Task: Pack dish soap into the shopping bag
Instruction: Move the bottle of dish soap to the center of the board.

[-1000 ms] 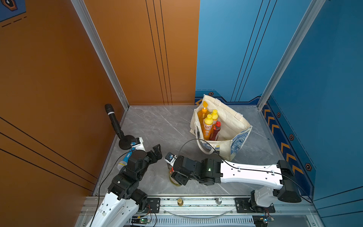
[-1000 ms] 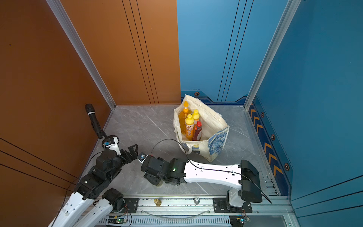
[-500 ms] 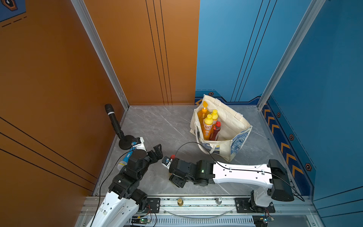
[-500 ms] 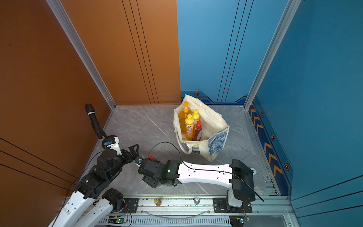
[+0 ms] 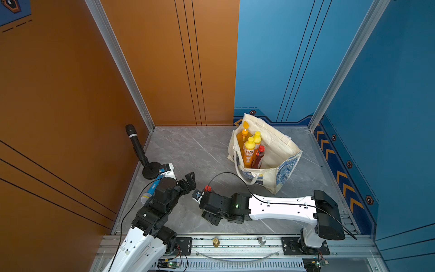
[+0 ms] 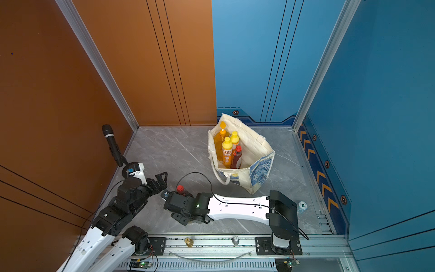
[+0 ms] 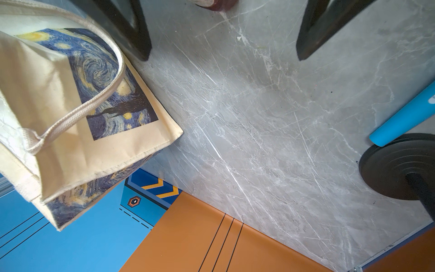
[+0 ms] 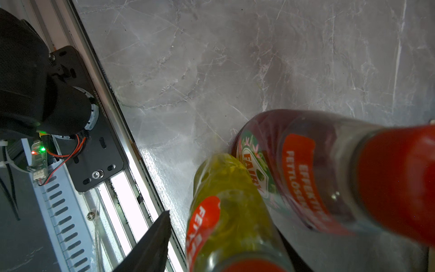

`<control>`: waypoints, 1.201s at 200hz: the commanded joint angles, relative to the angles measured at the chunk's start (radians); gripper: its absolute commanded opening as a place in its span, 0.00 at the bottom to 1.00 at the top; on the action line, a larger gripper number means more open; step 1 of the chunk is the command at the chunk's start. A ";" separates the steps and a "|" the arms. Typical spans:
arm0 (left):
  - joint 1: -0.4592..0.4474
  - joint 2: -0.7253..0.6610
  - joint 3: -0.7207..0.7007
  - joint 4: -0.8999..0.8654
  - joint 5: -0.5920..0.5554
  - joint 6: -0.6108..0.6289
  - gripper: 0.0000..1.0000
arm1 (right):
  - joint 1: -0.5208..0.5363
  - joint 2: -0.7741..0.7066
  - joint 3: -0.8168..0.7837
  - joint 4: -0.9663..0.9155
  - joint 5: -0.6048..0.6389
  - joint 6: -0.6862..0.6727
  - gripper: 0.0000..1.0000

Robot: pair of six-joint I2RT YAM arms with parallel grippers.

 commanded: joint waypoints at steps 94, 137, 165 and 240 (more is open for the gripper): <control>0.011 0.001 -0.005 0.017 0.027 -0.007 0.98 | 0.032 0.023 0.035 -0.005 0.068 -0.025 0.44; 0.012 0.001 0.001 0.019 0.035 -0.010 0.98 | 0.038 -0.012 0.019 -0.025 0.099 -0.013 0.39; 0.012 0.003 0.004 0.024 0.035 -0.011 0.98 | 0.038 -0.051 -0.009 -0.031 0.122 0.007 0.37; 0.012 0.021 0.017 0.030 0.031 -0.002 0.98 | -0.002 -0.192 -0.116 -0.089 0.127 0.110 0.34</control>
